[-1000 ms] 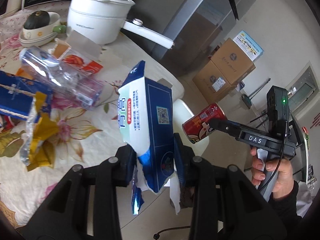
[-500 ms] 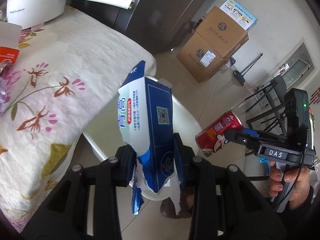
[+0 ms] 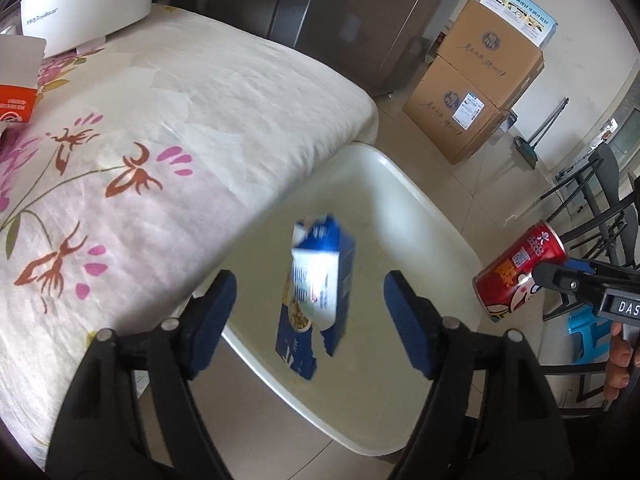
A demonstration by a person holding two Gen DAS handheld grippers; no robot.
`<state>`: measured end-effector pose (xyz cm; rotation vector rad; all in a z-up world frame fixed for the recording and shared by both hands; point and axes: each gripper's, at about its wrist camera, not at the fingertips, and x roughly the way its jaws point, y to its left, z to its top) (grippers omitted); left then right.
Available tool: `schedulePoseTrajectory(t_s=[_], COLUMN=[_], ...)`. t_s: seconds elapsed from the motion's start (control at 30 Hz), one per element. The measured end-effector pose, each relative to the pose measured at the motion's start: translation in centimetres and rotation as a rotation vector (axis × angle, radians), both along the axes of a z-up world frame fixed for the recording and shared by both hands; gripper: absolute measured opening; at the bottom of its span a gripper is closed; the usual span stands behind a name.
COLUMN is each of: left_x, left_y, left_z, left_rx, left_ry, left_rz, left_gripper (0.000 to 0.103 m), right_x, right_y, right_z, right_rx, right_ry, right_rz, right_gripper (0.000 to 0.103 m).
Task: Collect trash
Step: 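Open the left tool over the bin while the right tool drops the red can in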
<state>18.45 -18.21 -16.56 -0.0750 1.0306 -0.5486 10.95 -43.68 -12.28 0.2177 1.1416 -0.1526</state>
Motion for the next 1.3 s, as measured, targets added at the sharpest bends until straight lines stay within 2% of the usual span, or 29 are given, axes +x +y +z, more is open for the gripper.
schedulePoseTrajectory(t_s=[0.4, 0.67, 0.97, 1.03, 1.2, 1.23, 1.27, 1.3], left_x=[-1.4, -2.7, -3.6, -4.0, -4.9, -5.1, -5.2, -5.3], left_y=[4.2, 7.0, 9.3, 10.1, 12.7, 13.2, 13.5, 14.0], left_z=[1.6, 4.0, 6.1, 6.4, 7.7, 7.9, 8.1, 8.3], left_rx=[0.020, 0.040, 0.067, 0.078, 0.086, 0.084, 0.081, 0.080], left_ry=[0.044, 0.012, -0.015, -0.024, -0.058, -0.060, -0.063, -0.066], left_rz=[0.034, 0.037, 0.068, 0.080, 0.114, 0.119, 0.124, 0.130], left_gripper=[0.083, 0.086, 0.092, 0.099, 0.102, 0.102, 0.102, 0.102], right_x=[2.1, 4.1, 5.7, 6.0, 6.5, 6.5, 6.5, 6.5], right_y=[1.9, 4.4, 5.7, 5.9, 6.4, 6.5, 6.6, 6.8], right_z=[-0.7, -1.6, -2.5, -2.7, -2.9, -2.8, -2.7, -2.5], right_rx=[-0.021, -0.052, -0.068, -0.070, -0.055, -0.049, -0.047, -0.050], right_ry=[0.023, 0.045, 0.068, 0.074, 0.085, 0.084, 0.082, 0.075], right_rz=[0.002, 0.026, 0.004, -0.006, -0.031, -0.035, -0.039, -0.042], right_gripper=[0.054, 0.054, 0.054, 0.054, 0.055, 0.061, 0.071, 0.075])
